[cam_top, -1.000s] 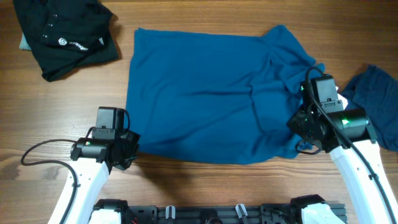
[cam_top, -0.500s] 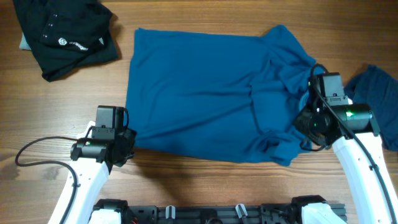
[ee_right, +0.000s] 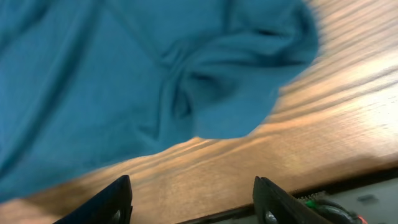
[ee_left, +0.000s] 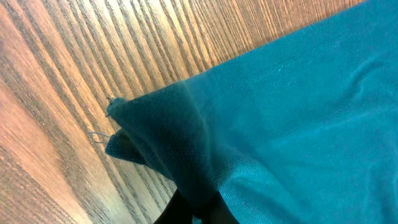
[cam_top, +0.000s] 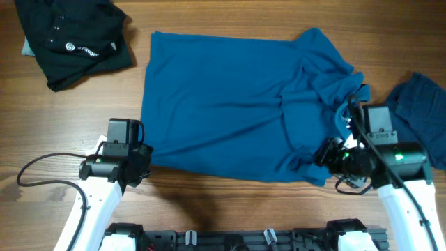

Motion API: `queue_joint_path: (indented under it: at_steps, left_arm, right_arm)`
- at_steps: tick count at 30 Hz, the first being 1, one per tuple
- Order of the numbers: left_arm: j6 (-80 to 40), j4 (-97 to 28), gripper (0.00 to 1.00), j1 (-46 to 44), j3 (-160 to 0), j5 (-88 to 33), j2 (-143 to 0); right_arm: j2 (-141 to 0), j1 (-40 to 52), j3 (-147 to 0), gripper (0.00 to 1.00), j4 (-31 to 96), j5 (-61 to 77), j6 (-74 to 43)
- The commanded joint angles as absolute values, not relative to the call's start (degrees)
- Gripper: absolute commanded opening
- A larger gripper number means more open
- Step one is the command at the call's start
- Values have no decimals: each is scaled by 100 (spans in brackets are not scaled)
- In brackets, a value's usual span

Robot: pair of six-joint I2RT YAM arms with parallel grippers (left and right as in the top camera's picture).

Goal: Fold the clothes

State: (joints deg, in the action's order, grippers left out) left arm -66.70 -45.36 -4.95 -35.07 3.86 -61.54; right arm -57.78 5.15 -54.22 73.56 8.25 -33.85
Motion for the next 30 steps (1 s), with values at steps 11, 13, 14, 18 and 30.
queue_joint_path:
  at_steps: [11, 13, 14, 18, 30]
  left_arm:
    - [-6604, -4584, 4, -460, -3472, 585, -6130]
    - [-6604, -4582, 4, -460, -3472, 585, -6130]
    - [-6604, -4580, 4, -460, -3472, 585, -6130]
    - [-6602, -4584, 5, -460, -3472, 585, -6130]
    - [-6604, -4582, 5, -460, -3472, 582, -6130]
  right_arm:
    - [-6504, 2373, -4445, 62, 6904, -222, -5489]
    - [-6718, 2663, -4445, 63, 6794, -543, -5911]
    - [-6849, 2775, -4445, 64, 6718, -661, -6058]
    - [-7428, 3022, -4445, 64, 6595, -1074, -6501]
    - [-8187, 3026, -4554, 66, 6663, -1413, -6925]
